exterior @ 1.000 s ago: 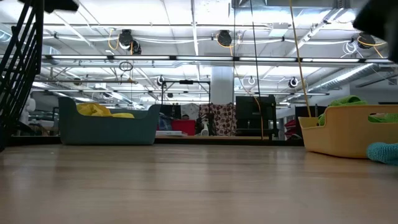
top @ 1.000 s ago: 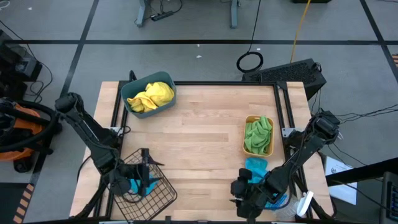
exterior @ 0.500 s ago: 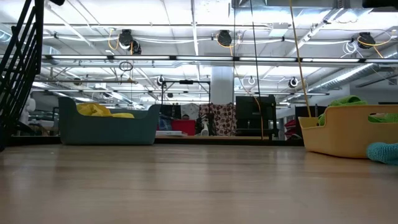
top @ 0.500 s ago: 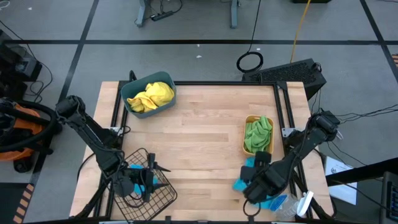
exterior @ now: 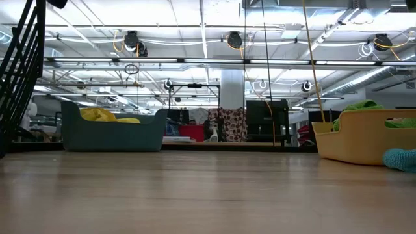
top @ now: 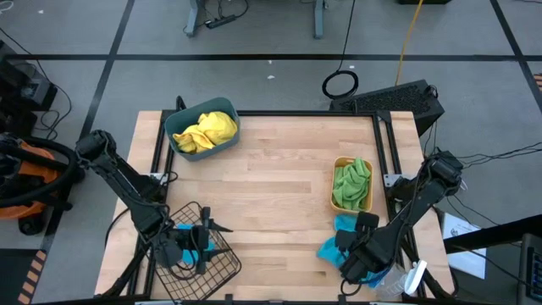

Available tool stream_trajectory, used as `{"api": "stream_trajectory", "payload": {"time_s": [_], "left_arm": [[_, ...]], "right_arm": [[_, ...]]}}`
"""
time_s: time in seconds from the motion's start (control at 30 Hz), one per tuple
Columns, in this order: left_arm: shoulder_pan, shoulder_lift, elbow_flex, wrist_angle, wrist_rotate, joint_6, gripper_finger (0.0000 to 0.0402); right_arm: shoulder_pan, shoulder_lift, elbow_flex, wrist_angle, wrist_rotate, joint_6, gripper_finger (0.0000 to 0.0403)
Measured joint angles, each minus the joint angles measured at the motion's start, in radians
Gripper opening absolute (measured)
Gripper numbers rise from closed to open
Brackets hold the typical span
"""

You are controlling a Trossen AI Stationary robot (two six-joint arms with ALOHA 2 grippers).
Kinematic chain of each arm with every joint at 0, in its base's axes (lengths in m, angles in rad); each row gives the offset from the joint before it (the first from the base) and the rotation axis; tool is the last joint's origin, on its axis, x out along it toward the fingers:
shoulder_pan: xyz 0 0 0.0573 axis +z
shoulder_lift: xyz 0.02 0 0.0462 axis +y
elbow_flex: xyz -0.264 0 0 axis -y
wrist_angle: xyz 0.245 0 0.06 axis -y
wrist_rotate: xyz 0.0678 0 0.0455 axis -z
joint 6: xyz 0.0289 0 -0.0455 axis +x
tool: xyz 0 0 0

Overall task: Sort microfiber towel by color & place in baskets
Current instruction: Roll lower right blue towel

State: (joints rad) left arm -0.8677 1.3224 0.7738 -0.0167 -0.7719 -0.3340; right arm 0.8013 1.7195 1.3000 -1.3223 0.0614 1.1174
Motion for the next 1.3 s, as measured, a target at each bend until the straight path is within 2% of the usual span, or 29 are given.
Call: {"api": "stream_trajectory", "payload": {"time_s": [0.2, 0.33, 0.43, 0.6, 0.67, 0.9, 1.03, 1.3], "left_arm": [[0.001, 0.0, 0.0, 0.029, -0.004, 0.0, 0.0244], [0.002, 0.0, 0.0, 0.037, -0.004, 0.001, 0.0244], [0.003, 0.0, 0.0, 0.037, -0.004, 0.0, 0.0244], [0.004, 0.0, 0.0, 0.048, -0.008, 0.001, 0.0244], [0.005, 0.0, 0.0, 0.059, -0.021, 0.002, 0.0244], [0.045, 0.0, 0.0, 0.065, -0.03, 0.005, 0.0244], [0.081, 0.0, 0.0, 0.075, -0.03, 0.002, 0.0244], [0.123, 0.043, -0.001, 0.194, -0.03, 0.052, 0.0244]], "right_arm": [[-0.001, 0.0, -0.09, 0.066, -0.07, 0.023, 0.024], [-0.001, 0.0, -0.143, 0.116, -0.097, 0.023, 0.0213], [-0.001, 0.0, -0.154, 0.123, -0.116, 0.023, 0.0165], [-0.003, 0.0, -0.13, 0.125, -0.11, 0.017, 0.004], [-0.003, 0.0, -0.104, 0.124, -0.083, 0.01, 0.0012], [-0.003, 0.0, 0.06, 0.116, 0.144, -0.049, 0.0007], [-0.003, 0.0, 0.164, 0.118, 0.333, -0.141, 0.0004], [0.002, 0.0, 0.278, 0.226, 0.725, -0.541, 0.0003]]}}
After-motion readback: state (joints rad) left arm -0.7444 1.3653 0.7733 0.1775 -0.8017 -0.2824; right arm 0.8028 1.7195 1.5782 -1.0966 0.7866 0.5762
